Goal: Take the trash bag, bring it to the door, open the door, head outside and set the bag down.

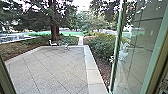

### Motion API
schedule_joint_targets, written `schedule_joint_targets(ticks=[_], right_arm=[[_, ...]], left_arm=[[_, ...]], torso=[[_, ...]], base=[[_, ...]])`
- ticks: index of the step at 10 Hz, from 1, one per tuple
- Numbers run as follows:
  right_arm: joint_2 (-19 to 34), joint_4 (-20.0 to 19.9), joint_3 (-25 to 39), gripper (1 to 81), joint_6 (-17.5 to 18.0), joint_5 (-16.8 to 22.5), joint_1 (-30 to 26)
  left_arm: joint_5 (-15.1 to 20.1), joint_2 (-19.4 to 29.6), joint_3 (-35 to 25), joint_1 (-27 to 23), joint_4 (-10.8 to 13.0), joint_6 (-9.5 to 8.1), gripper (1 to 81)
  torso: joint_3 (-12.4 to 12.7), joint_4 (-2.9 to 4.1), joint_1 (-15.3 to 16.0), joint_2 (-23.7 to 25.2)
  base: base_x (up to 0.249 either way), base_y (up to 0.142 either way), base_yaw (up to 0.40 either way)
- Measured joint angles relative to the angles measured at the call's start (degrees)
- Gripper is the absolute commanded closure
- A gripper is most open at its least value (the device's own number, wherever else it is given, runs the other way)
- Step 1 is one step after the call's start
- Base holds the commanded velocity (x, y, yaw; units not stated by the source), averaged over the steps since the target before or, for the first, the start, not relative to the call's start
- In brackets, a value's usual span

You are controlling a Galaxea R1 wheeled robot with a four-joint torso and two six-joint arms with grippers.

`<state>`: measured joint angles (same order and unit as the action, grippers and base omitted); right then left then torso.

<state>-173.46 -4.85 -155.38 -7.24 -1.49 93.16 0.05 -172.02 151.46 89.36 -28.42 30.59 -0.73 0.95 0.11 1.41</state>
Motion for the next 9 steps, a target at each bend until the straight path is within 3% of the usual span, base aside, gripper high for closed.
schedule_joint_targets(ticks=[5,6,7,9], right_arm=[[-0.4,0.1,0.1,1.0,0.0,-0.1,-0.3],[-0.4,0.2,0.1,1.0,0.0,0.1,-0.1],[-0.4,0.2,0.1,1.0,0.0,0.2,0.2],[-0.9,0.2,0.5,1.0,-0.1,0.0,-0.5]], left_arm=[[0.0,0.0,0.0,-0.1,-0.1,0.0,81.1],[0.0,0.2,0.1,-0.1,-0.1,0.0,81.1],[0.0,0.3,0.1,-0.2,-0.1,0.0,81.1],[-0.4,0.8,0.4,-0.6,-0.1,0.0,81.1]], torso=[[0.0,0.05,-0.1,0.1],[0.0,0.61,-0.2,0.1],[0.0,1.95,-0.1,0.1],[0.0,5.62,-0.1,0.1]], base=[[0.101,0.0,0.0],[0.091,0.0,0.0],[0.09,0.0,0.0],[0.09,0.0,0.0]])
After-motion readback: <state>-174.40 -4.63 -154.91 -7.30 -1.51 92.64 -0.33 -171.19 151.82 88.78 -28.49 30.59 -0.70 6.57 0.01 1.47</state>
